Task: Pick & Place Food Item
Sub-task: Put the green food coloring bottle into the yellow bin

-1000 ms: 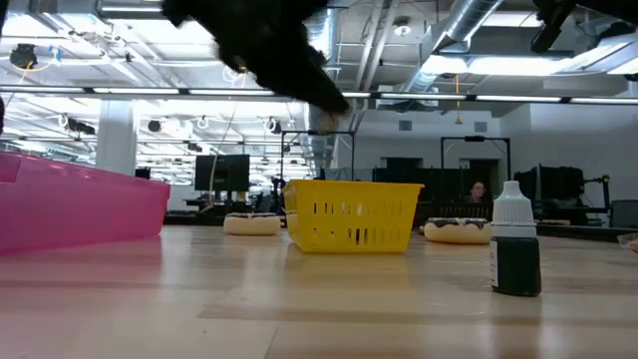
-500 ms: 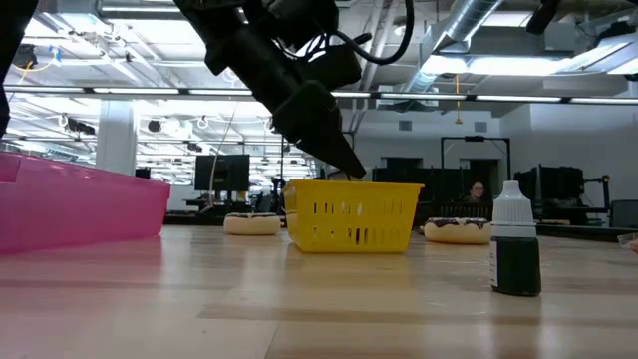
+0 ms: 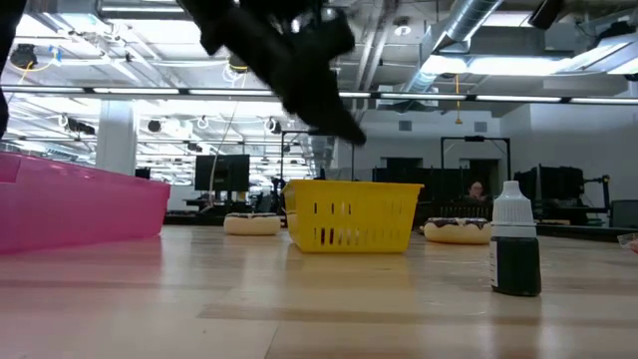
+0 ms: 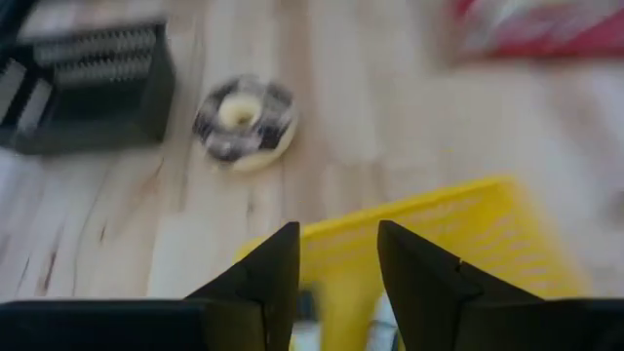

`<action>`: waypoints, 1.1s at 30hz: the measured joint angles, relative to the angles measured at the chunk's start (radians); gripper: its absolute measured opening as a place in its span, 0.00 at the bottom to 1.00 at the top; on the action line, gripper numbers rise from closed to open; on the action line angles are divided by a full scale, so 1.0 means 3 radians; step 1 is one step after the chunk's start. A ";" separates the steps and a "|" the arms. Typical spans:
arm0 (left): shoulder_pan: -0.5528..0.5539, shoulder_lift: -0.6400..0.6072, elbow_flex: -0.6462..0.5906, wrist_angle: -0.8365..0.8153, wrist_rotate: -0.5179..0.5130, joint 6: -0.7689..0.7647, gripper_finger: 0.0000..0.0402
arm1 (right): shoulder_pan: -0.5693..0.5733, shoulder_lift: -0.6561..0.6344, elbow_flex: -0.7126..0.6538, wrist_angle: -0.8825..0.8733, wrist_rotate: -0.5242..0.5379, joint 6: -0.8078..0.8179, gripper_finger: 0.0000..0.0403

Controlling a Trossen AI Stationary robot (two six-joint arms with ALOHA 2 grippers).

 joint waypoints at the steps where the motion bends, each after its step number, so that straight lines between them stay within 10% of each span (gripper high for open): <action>1: -0.0034 -0.0072 0.0003 0.0021 0.0090 0.0001 0.34 | 0.0041 0.0025 0.0000 -0.0008 0.0001 0.0029 0.50; 11: -0.0670 -0.0419 0.0001 -0.0588 0.0401 0.0361 0.41 | 0.0322 0.0366 0.0000 -0.0033 0.0196 0.0090 0.50; 33: -0.0933 0.0392 0.0215 0.0515 0.0642 0.0325 0.53 | 0.0251 0.0482 0.0000 -0.0033 0.0404 -0.0024 0.50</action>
